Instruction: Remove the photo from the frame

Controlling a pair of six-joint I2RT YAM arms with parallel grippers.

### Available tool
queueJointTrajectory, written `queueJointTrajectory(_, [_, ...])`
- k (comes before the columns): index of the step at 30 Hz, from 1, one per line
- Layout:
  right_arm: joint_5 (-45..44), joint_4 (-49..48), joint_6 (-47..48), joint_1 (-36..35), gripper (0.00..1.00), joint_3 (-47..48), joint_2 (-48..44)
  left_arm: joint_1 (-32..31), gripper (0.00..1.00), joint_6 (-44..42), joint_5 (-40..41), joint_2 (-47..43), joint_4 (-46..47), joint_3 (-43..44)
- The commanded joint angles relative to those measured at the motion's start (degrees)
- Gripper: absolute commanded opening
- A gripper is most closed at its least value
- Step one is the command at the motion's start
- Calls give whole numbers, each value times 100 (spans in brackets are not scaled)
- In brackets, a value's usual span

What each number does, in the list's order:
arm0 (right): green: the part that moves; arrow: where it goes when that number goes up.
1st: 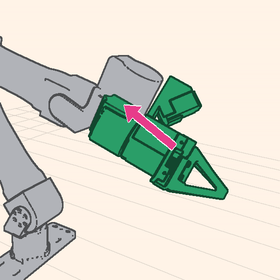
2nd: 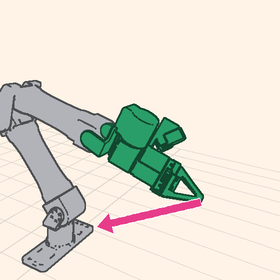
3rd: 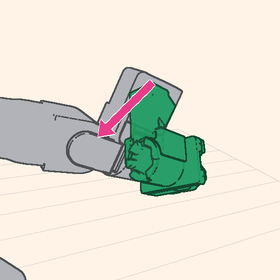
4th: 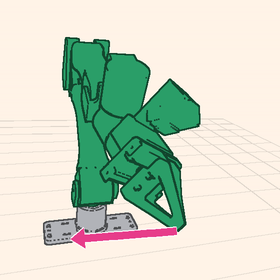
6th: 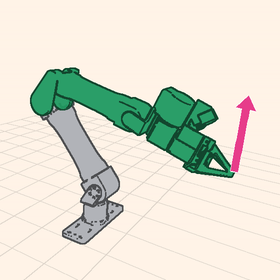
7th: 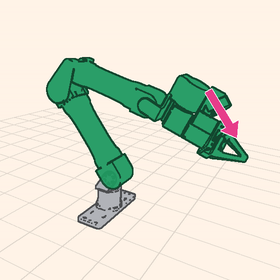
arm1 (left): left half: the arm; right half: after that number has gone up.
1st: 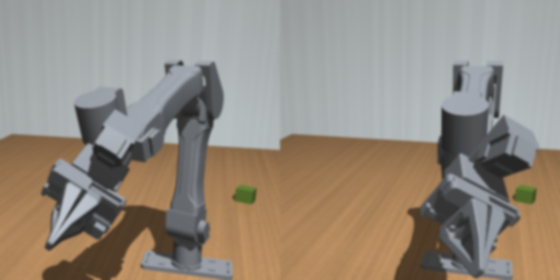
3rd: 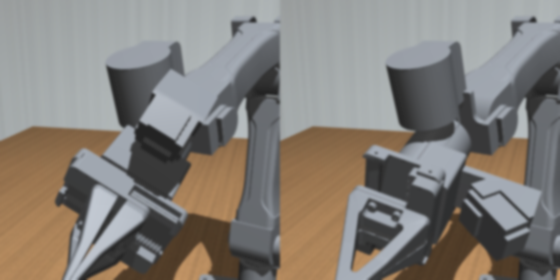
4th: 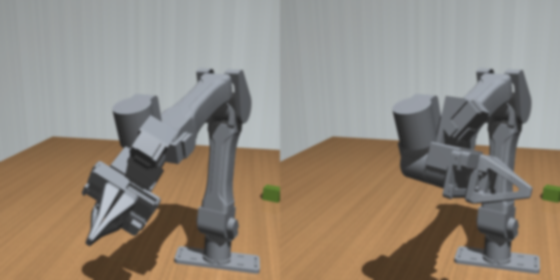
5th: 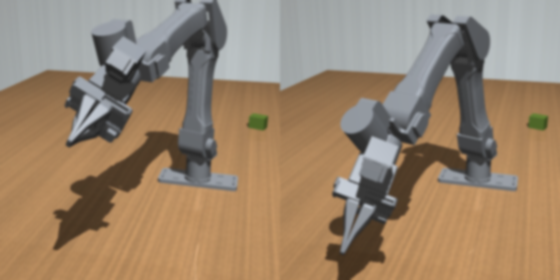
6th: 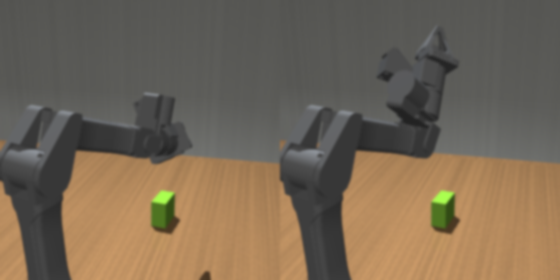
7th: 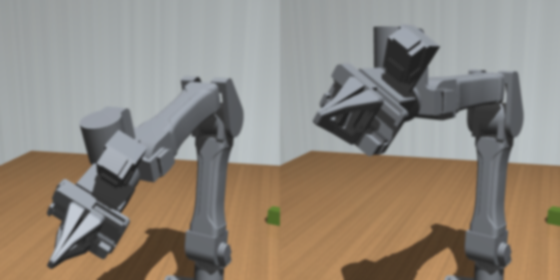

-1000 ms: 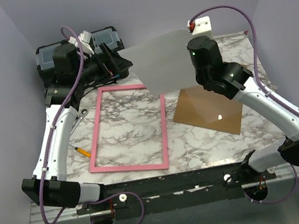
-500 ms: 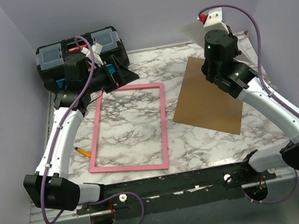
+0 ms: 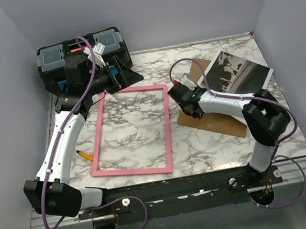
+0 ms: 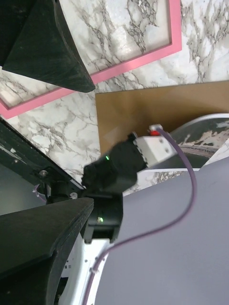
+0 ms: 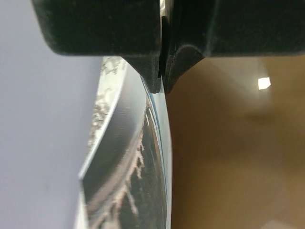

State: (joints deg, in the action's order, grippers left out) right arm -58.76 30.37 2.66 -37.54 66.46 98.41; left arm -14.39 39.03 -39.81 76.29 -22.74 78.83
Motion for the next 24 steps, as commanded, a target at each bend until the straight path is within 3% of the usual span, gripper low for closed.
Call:
queueJointTrajectory(1, [912, 373, -623, -493, 1, -324, 243, -21, 95, 17, -211, -80, 144, -45])
queueJointTrajectory(6, [1306, -315, -116, -772, 1, -711, 213, 15, 95, 15, -203, -80, 182, -74])
queueJointTrajectory(15, [1450, -472, 57, -935, 2, -887, 85, 16, 95, 96, -328, -69, 279, -130])
queueJointTrajectory(18, [1178, 115, -388, -987, 41, -544, 181, 15, 95, 79, -328, -95, 323, -169])
queueJointTrajectory(20, [942, 532, -798, -1010, 61, -351, 141, 15, 95, 25, -281, -105, 290, -169])
queueJointTrajectory(24, [1080, 1055, -1366, -1018, 83, -99, -435, 2, 96, -68, -133, -207, 358, -250])
